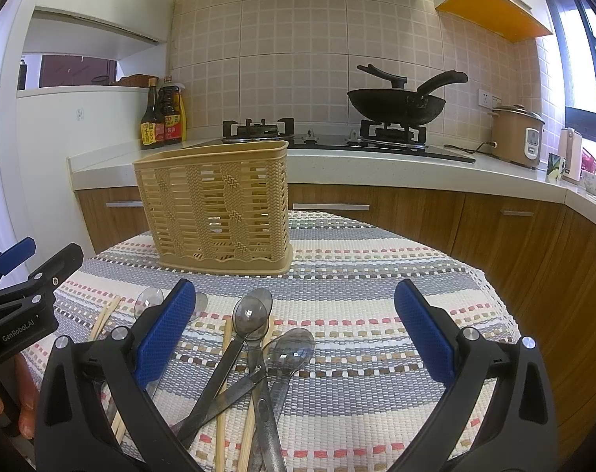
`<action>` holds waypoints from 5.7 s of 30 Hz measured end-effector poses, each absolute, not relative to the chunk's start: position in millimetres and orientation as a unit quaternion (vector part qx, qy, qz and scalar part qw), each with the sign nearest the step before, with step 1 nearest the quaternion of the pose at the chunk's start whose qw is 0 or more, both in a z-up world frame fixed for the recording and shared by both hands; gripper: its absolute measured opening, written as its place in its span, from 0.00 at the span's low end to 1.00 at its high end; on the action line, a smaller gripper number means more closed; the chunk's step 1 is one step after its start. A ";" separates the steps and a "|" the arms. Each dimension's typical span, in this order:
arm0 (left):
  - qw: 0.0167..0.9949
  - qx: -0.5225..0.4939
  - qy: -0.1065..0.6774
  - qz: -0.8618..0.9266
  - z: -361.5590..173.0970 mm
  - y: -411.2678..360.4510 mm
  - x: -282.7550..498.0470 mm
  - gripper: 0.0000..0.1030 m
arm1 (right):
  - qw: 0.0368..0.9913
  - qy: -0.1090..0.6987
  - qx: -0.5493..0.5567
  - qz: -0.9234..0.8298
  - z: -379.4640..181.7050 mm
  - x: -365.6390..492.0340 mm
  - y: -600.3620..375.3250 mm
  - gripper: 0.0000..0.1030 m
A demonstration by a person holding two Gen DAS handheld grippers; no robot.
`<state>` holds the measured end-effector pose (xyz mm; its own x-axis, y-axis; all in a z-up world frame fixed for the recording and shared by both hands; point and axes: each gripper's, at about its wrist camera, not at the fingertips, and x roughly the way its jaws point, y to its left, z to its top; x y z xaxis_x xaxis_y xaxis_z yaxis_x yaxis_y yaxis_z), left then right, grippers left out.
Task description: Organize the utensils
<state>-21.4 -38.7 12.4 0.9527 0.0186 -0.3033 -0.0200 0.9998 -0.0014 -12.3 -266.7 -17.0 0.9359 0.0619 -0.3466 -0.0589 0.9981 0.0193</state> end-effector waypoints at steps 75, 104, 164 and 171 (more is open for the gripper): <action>0.839 0.028 0.509 -0.188 -38.8 -51.4 63.2 0.29 | 0.762 0.627 0.113 0.113 -60.6 84.8 -256.6 0.17; 0.850 -0.059 0.470 -0.231 -14.3 -35.6 52.5 0.05 | 0.821 0.530 0.090 0.190 -31.5 71.8 -249.9 0.02; 0.987 -0.035 0.110 -0.109 107.5 -24.3 141.4 0.41 | 0.965 0.208 0.062 0.147 68.5 148.4 -254.1 0.23; 0.981 -0.069 0.123 -0.129 113.5 -0.1 112.8 0.44 | 0.960 0.231 0.065 0.147 71.0 117.8 -259.5 0.24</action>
<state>112.8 -0.1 113.5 0.9361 -0.2711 -0.2239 0.2371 0.9570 -0.1673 117.8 -259.5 71.0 0.8503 0.3122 -0.4237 -0.2518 0.9483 0.1933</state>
